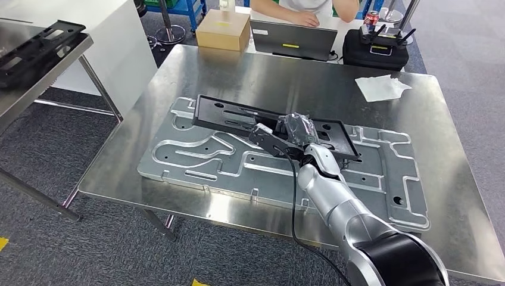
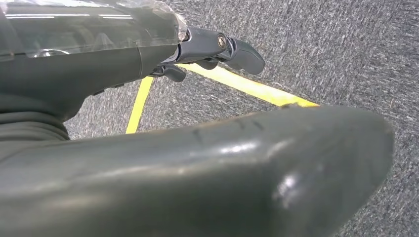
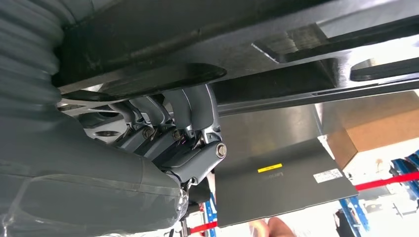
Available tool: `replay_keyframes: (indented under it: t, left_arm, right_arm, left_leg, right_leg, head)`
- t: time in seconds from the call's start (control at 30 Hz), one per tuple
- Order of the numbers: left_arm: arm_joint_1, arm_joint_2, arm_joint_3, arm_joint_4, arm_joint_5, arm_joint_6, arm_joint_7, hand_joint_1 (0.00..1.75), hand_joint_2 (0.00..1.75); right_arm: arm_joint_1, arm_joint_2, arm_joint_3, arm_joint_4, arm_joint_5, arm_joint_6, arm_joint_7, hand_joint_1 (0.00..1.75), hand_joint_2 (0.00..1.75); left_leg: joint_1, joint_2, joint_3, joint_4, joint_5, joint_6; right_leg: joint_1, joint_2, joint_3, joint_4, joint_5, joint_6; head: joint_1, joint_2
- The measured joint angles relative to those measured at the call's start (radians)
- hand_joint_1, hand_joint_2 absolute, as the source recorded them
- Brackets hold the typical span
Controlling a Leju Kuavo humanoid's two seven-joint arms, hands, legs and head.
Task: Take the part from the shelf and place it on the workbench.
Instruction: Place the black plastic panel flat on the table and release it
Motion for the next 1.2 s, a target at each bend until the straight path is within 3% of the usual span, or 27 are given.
replay_keyframes:
  t: [0.1, 0.3, 0.9, 1.2]
  left_arm:
    - [0.0, 0.0, -0.001, 0.0, -0.005, -0.02, -0.003, 0.0, 0.0]
    - [0.001, 0.001, -0.006, 0.0, -0.008, -0.062, -0.016, 0.0, 0.0]
    - [0.002, 0.004, -0.007, 0.0, -0.004, -0.066, -0.023, 0.0, 0.0]
    - [0.003, 0.009, -0.008, 0.0, -0.002, -0.072, -0.024, 0.0, 0.0]
  right_arm:
    - [0.003, 0.0, 0.001, 0.006, 0.005, 0.009, 0.012, 0.0, 1.75]
    - [0.037, -0.003, 0.002, 0.022, 0.001, 0.019, 0.024, 0.0, 1.75]
    - [0.057, -0.018, -0.002, 0.032, -0.01, 0.014, 0.021, 0.0, 1.75]
    - [0.067, -0.023, -0.04, 0.019, -0.054, -0.024, -0.051, 0.0, 1.75]
  left_leg:
    - [0.0, 0.0, 0.0, 0.0, 0.0, 0.0]
    - [0.0, -0.001, -0.001, 0.0, 0.0, 0.001]
    - [0.0, -0.002, -0.002, 0.0, 0.0, 0.001]
    - [0.0, -0.002, -0.003, 0.0, 0.0, 0.001]
  right_leg:
    - [0.0, 0.0, 0.0, 0.0, 0.0, 0.0]
    - [-0.001, -0.003, 0.0, 0.0, 0.0, 0.0]
    - [-0.003, -0.003, -0.001, -0.002, -0.001, 0.001]
    - [-0.003, -0.003, -0.001, -0.002, 0.0, 0.001]
  head:
    - [0.0, 0.0]
    - [0.0, 0.0]
    - [0.0, 0.0]
    - [0.0, 0.0]
